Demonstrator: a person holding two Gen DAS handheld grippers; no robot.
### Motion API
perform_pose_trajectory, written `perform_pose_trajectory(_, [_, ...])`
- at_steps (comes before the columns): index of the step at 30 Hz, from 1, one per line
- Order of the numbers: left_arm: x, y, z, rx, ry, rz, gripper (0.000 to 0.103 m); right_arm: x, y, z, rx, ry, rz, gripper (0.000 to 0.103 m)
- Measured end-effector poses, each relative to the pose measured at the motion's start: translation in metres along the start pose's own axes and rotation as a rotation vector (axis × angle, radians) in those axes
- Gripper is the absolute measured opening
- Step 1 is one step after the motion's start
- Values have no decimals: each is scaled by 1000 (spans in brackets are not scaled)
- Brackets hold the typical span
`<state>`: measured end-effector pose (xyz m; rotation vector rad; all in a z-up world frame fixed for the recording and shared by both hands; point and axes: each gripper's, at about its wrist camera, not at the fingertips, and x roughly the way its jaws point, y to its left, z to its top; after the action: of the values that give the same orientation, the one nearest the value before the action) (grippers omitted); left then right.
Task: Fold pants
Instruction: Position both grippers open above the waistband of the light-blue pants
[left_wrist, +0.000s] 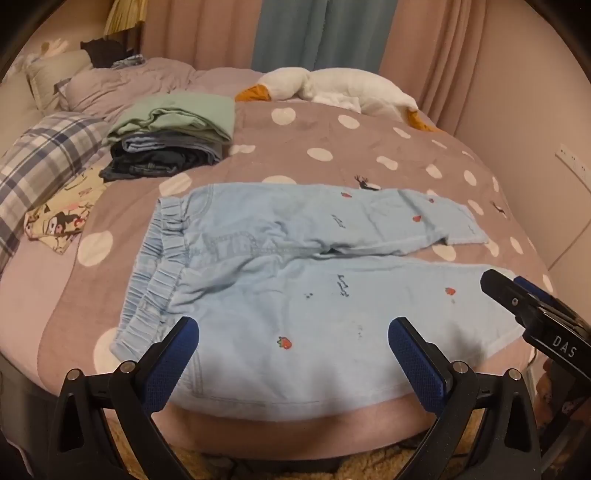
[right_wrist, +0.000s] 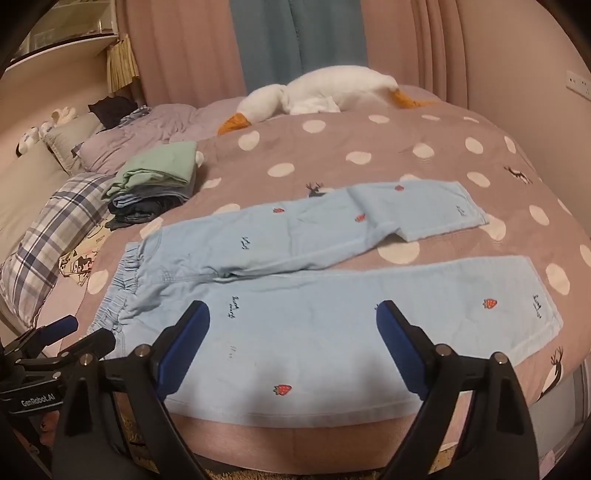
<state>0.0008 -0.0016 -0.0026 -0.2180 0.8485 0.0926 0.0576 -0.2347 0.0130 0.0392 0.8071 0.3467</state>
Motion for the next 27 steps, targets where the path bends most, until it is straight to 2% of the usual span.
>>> perform_pose_trajectory(18, [11,-5,-2,-19,53,-9,102,14,-19,0,44,44,-5,92])
perform_pose_trajectory(19, [12,-4,-2,-19,55,-10,102,13,-21,-3,38,21,-10,92])
perform_pose_trajectory(22, [12,-4,-3,3,12,7,102,13,-23,-4,44,42,-21,91])
perform_pose_trajectory(27, [15,-2,-3,-15,24,12,102,14,-28,-5,45,55,-38,91])
